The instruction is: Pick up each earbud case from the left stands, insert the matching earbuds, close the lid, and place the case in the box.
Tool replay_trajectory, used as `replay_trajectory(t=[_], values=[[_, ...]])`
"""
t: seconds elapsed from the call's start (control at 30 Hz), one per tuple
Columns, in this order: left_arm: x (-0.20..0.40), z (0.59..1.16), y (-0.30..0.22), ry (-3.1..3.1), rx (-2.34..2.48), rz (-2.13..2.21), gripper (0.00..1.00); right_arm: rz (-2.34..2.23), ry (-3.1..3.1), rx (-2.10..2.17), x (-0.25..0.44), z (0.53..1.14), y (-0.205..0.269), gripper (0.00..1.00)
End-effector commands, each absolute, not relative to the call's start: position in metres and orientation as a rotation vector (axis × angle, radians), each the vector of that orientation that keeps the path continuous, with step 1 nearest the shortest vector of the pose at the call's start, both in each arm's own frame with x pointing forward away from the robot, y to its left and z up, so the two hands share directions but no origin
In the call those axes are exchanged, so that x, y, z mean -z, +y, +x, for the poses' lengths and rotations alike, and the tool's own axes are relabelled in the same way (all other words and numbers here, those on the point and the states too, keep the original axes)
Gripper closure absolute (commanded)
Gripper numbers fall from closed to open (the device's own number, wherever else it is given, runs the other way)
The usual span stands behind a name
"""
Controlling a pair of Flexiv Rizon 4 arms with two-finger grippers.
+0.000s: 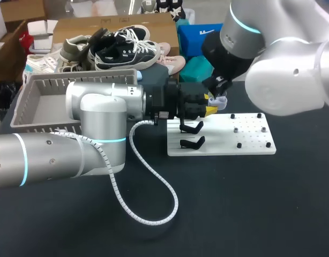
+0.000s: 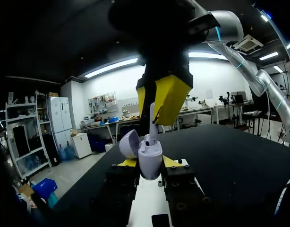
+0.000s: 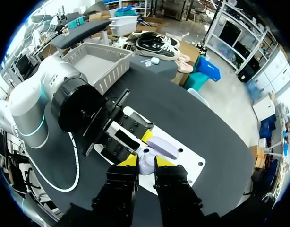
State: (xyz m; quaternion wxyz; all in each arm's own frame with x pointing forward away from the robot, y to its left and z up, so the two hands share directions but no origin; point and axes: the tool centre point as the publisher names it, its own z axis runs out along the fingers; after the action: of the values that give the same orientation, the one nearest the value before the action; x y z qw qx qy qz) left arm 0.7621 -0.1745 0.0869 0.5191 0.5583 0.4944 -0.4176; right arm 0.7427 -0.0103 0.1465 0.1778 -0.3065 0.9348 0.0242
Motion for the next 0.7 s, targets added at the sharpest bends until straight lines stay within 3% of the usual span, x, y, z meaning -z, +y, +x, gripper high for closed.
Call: replay_trajectory(t=[0.03, 0.7], values=[[-0.086, 0.763, -0.175, 1.184, 1.001, 1.338, 1.00, -0.864, 2.650, -0.067, -0.144, 0.744, -0.010, 1.00], [-0.086, 0.763, -0.175, 1.184, 1.001, 1.338, 1.00, -0.875, 2.664, -0.069, -0.133, 0.749, -0.008, 1.00]])
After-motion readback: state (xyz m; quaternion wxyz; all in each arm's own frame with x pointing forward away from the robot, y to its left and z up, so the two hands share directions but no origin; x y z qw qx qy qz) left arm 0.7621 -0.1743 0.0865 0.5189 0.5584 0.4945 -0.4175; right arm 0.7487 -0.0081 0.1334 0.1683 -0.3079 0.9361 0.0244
